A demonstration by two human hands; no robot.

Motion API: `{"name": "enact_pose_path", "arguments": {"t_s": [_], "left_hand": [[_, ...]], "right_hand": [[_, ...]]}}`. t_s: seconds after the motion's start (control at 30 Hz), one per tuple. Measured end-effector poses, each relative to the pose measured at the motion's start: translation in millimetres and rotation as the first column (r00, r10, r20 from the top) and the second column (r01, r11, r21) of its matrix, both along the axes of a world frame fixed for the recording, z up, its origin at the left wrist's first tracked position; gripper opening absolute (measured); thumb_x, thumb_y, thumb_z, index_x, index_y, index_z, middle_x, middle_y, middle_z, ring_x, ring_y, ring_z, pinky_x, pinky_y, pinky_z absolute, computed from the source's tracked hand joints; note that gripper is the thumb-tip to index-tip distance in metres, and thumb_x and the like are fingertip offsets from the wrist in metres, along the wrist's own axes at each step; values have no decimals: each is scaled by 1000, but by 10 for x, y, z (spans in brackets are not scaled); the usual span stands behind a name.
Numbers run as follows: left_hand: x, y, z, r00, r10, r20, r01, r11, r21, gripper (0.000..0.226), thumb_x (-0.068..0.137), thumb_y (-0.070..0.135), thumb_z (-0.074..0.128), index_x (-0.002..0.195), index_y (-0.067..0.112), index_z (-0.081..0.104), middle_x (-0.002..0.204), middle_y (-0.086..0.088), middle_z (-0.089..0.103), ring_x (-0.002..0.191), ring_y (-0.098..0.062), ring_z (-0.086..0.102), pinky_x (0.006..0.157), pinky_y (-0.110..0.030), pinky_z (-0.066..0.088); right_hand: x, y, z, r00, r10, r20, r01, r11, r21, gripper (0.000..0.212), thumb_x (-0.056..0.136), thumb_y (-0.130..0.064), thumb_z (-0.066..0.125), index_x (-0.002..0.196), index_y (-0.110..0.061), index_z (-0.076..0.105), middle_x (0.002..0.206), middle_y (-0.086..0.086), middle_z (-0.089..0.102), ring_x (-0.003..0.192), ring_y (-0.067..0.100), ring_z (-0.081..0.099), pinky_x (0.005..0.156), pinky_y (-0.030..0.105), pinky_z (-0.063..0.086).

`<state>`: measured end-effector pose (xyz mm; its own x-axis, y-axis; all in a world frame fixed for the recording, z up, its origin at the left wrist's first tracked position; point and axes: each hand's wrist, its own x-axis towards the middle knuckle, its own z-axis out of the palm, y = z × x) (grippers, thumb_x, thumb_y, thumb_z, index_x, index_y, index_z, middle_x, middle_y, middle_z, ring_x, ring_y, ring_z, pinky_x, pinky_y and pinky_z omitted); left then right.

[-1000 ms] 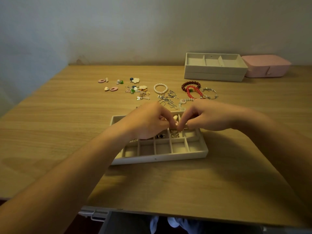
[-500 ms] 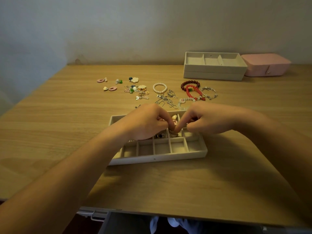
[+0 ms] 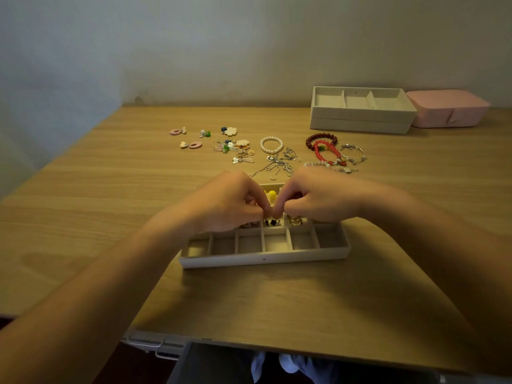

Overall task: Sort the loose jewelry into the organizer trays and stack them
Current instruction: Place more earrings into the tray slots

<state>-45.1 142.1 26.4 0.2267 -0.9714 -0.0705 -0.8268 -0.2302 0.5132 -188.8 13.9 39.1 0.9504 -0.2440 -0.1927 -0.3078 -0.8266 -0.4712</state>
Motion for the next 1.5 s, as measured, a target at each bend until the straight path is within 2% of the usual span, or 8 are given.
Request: {"name": "enact_pose_path", "arguments": {"t_s": [0.37, 0.57, 0.7, 0.83, 1.1, 1.17, 1.3, 1.5], "left_hand": [[-33, -90, -1, 999, 31, 30, -33, 998, 58, 13, 80, 25, 73, 86, 34, 80, 43, 27, 49, 48, 9, 48, 39, -12, 25], [-74, -151, -53, 986, 96, 137, -103, 994, 44, 7, 73, 32, 78, 79, 36, 78, 56, 18, 58, 61, -3, 52, 55, -24, 40], [-80, -139, -58, 980, 56, 193, -66, 997, 43, 7, 80, 34, 76, 86, 36, 78, 65, 16, 64, 68, -8, 60, 62, -29, 50], [-82, -125, -48, 979, 48, 200, -54, 998, 23, 7, 84, 33, 75, 89, 34, 80, 62, 17, 64, 62, -3, 58, 59, -27, 48], [28, -122, 100, 992, 118, -36, -120, 992, -45, 14, 90, 30, 72, 95, 20, 80, 84, 4, 76, 79, -11, 70, 79, -36, 60], [111, -143, 172, 980, 166, -108, -176, 980, -90, 12, 90, 27, 72, 94, 19, 79, 84, 4, 76, 77, -8, 70, 73, -29, 60], [294, -252, 230, 954, 262, -144, -280, 951, -131, 9, 89, 31, 72, 90, 24, 77, 72, 10, 65, 68, -3, 58, 56, -20, 42], [649, -516, 153, 919, 349, -185, -368, 926, -81, 14, 89, 29, 73, 88, 16, 78, 73, 0, 66, 75, -14, 58, 61, -28, 41]], "right_hand": [[20, -23, -72, 1000, -19, 15, 19, 1000, 10, 28, 94, -21, 56, 100, -28, 82, 83, -7, 75, 65, 10, 59, 58, 33, 51], [-5, -79, -75, 994, -56, 92, 52, 998, 40, 28, 95, -18, 55, 99, -28, 81, 73, -10, 71, 55, 3, 52, 50, 22, 42], [-11, -121, -61, 987, -91, 132, 84, 995, 58, 28, 97, -18, 55, 95, -31, 79, 87, -11, 73, 75, 9, 65, 66, 36, 56], [-4, -136, -11, 978, -118, 170, 100, 989, 109, 28, 99, -15, 54, 92, -29, 78, 92, -9, 72, 63, -4, 58, 51, 13, 43], [67, -163, 78, 958, -171, 231, 145, 981, 125, 27, 99, -17, 55, 89, -30, 76, 85, -18, 67, 75, 4, 63, 60, 25, 54], [130, -191, 82, 943, -203, 265, 168, 975, 148, 28, 99, -18, 55, 85, -33, 74, 97, -12, 70, 91, 17, 66, 76, 37, 58], [310, -302, 56, 903, -283, 324, 225, 953, 204, 27, 100, -19, 54, 85, -31, 74, 95, -18, 64, 97, 8, 60, 83, 28, 53], [515, -597, -30, 811, -467, 352, 369, 875, 313, 15, 98, -15, 61, 100, -14, 75, 85, -1, 68, 71, 10, 59, 57, 22, 49]]}}
